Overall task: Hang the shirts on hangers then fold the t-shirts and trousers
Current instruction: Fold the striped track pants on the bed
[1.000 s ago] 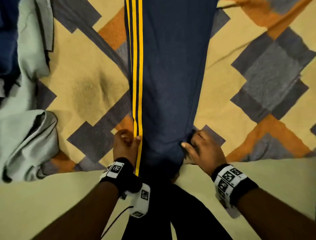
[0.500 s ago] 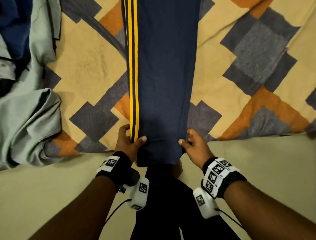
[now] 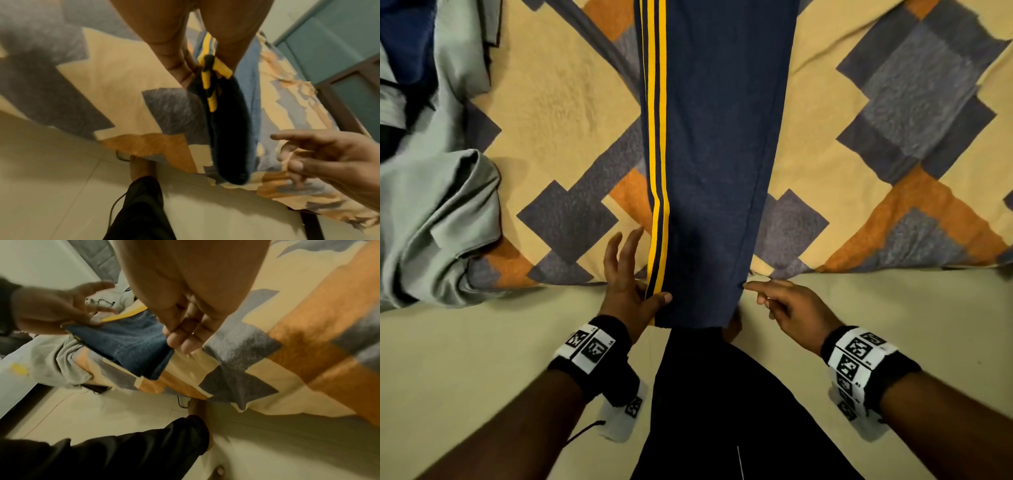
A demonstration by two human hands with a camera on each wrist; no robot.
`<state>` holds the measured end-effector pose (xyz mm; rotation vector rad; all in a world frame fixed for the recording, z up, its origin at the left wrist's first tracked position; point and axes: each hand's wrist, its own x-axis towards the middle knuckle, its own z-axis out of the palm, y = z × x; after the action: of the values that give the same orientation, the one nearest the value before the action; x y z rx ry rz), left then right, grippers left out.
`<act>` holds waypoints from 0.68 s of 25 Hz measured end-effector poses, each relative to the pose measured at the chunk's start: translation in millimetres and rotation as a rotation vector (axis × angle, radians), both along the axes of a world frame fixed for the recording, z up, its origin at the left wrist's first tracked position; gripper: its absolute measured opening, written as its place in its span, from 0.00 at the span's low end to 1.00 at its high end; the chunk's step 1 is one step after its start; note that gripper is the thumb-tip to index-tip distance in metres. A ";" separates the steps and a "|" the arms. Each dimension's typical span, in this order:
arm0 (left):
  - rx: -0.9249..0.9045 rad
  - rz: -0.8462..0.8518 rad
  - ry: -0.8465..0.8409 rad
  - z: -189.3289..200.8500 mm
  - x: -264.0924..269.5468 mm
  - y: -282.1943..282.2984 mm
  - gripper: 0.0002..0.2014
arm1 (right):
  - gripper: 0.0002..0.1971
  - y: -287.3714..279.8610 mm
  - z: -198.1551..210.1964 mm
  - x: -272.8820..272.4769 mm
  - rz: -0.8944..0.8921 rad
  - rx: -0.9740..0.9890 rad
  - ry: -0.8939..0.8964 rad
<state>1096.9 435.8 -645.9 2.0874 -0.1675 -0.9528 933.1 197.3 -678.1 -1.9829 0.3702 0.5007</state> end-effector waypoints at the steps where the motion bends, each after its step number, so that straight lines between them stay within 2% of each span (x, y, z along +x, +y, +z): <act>1: -0.032 -0.062 -0.056 8.5 6.0 -4.5 0.50 | 0.32 -3.5 2.4 5.3 0.068 -0.043 -0.019; 3: -0.079 -0.154 -0.094 23.8 14.6 -18.1 0.38 | 0.41 -1.6 6.2 17.3 0.204 -0.200 -0.125; 4: -0.122 -0.144 -0.074 32.3 17.9 -28.3 0.31 | 0.48 3.1 8.3 23.0 0.274 -0.301 -0.213; 6: -0.282 -0.002 0.081 50.2 24.9 -50.8 0.18 | 0.57 15.2 14.6 31.0 0.377 -0.469 -0.297; 8: -0.385 0.206 0.291 65.2 36.5 -75.6 0.11 | 0.55 18.6 21.2 43.1 0.266 -0.510 -0.293; 11: -0.485 0.396 0.444 86.7 69.1 -111.1 0.12 | 0.42 10.0 39.3 73.0 -0.106 -0.418 -0.310; 13: -0.520 0.459 0.511 95.8 97.4 -128.8 0.13 | 0.38 -7.4 53.0 102.4 -0.300 -0.205 -0.347; 15: -0.533 0.497 0.578 97.7 123.6 -141.4 0.17 | 0.44 -29.0 63.0 127.0 -0.350 -0.027 -0.334; 17: -0.571 0.556 0.603 94.3 152.8 -154.1 0.21 | 0.52 -55.9 64.8 152.2 -0.265 0.027 -0.329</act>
<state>1249.7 281.7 -551.6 1.1646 0.3933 -0.9879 1085.3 141.4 -613.3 -1.9123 0.4070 0.0093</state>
